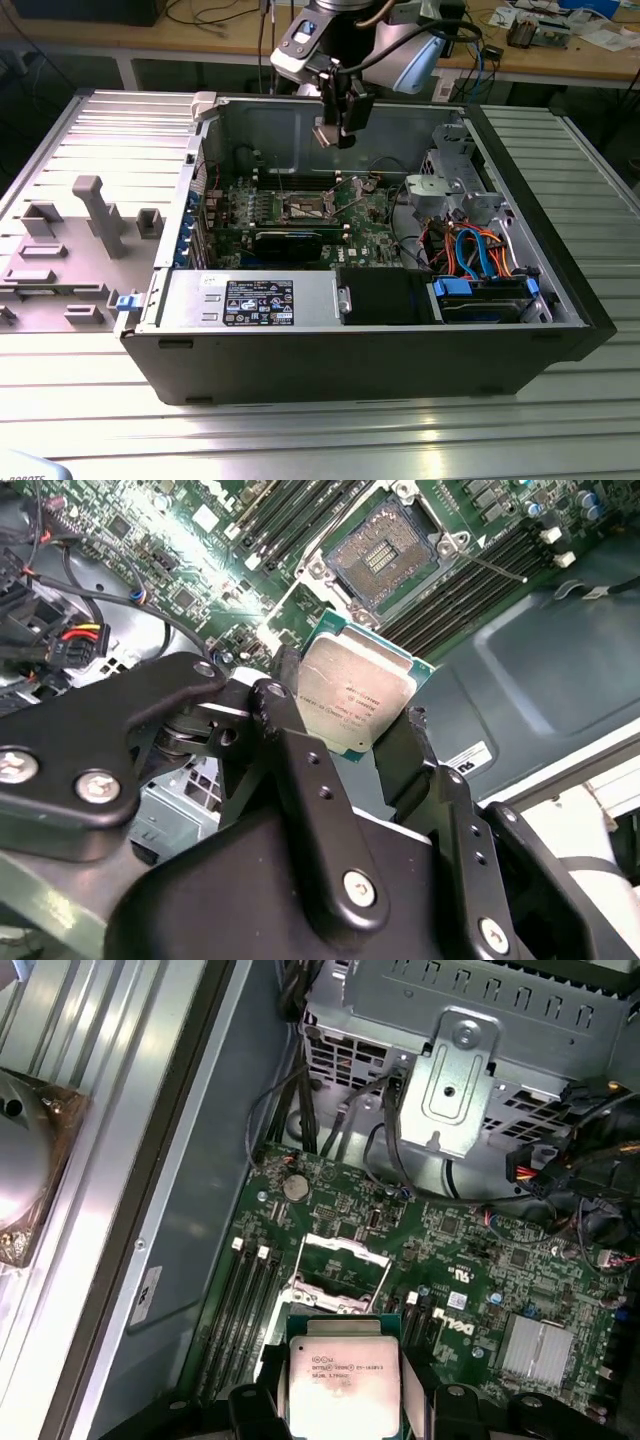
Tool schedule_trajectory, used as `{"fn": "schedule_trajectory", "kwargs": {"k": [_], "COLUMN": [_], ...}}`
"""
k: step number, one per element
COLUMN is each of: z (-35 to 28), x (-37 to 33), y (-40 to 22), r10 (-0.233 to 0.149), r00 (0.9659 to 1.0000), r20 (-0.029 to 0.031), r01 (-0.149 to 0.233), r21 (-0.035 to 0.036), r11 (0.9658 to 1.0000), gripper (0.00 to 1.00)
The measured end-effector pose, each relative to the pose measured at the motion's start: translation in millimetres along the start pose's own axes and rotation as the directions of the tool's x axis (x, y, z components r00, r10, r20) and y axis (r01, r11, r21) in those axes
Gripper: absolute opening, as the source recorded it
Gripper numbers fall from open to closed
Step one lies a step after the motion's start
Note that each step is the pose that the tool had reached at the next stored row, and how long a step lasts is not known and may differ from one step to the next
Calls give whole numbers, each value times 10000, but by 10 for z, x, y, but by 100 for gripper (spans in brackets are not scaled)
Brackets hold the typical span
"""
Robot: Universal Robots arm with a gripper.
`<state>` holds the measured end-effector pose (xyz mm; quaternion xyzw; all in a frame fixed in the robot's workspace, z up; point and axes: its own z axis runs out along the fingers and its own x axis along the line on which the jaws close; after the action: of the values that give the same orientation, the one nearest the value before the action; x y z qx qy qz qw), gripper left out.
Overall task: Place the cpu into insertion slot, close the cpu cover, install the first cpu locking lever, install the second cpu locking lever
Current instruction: 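Place the cpu into insertion slot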
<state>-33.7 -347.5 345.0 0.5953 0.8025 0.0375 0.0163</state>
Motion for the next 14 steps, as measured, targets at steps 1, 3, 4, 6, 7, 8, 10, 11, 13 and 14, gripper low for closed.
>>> {"fn": "schedule_trajectory", "kwargs": {"k": [1, 3, 4, 6, 7, 8, 10, 11, 13, 14], "z": [7, 15, 20, 26, 29, 33, 39, 40, 45, 47], "x": [0, 0, 0, -1, -1, -1, -1, -1, -1, -1], "y": [0, -1, -1, -2, -3, -3, -3, -4, -4, -4], "r10": [156, 389, 490, 708, 829, 1004, 1294, 1382, 1593, 1686], "r00": [9999, 9992, 9988, 9975, 9965, 9949, 9915, 9904, 9872, 9856], "r20": [13, 30, 38, 56, 64, 78, 100, 107, 122, 130], "r01": [-156, -389, -490, -708, -828, -1003, -1293, -1381, -1593, -1686], "r21": [-3, -6, -8, -11, -14, -19, -27, -30, -37, -39], "r11": [9999, 9992, 9988, 9975, 9966, 9950, 9916, 9904, 9872, 9857], "gripper": [54, 54, 54, 54, 54, 54, 54, 54, 54, 54]}}
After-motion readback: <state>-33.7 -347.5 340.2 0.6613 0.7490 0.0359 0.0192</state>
